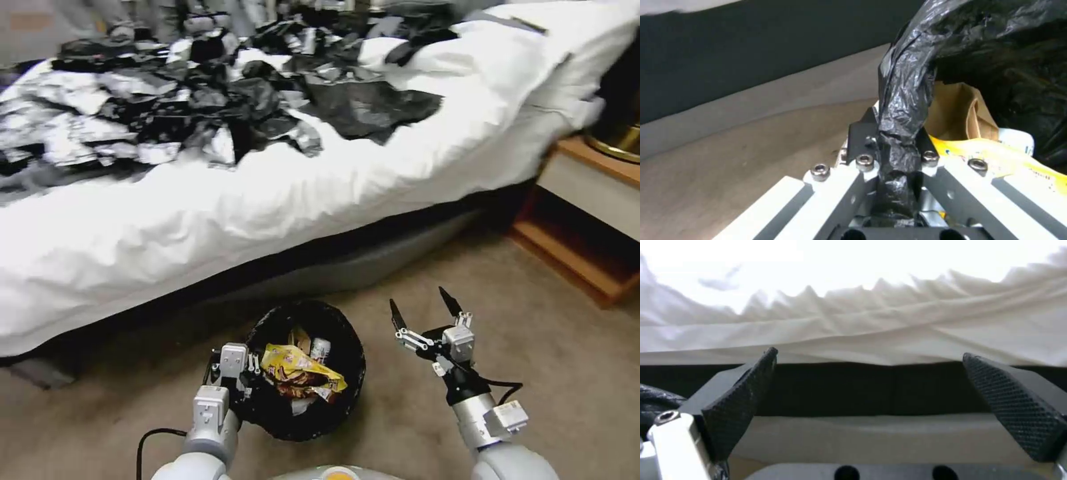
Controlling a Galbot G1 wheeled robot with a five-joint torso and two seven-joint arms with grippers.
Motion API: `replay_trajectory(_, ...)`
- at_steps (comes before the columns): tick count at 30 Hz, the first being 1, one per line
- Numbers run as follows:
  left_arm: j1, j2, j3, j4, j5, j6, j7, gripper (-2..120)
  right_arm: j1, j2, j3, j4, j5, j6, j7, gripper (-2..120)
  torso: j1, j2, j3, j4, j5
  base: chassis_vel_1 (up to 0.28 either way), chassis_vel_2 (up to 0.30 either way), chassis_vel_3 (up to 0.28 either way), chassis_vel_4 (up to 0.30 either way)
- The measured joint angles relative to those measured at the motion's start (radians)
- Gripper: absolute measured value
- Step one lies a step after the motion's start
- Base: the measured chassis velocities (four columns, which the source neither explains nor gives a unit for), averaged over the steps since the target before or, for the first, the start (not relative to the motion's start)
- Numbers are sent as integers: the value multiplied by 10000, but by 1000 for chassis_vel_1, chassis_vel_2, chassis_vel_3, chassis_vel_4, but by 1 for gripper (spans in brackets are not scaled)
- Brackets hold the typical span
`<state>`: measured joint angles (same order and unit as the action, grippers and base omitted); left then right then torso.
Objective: Pick up the trash bin, then pick up the garbage from the floor and place it into the trash bin.
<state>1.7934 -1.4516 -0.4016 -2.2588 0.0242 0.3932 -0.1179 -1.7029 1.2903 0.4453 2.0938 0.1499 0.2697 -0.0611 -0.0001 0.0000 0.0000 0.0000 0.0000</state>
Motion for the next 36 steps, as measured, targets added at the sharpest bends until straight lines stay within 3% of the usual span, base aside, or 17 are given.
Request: replay_trajectory(36, 206, -6, 41, -242, -31, 134, 4, 1, -82, 21, -172, 185, -187, -131, -46, 100, 1, 0, 0, -1, -1, 128, 124, 120, 128)
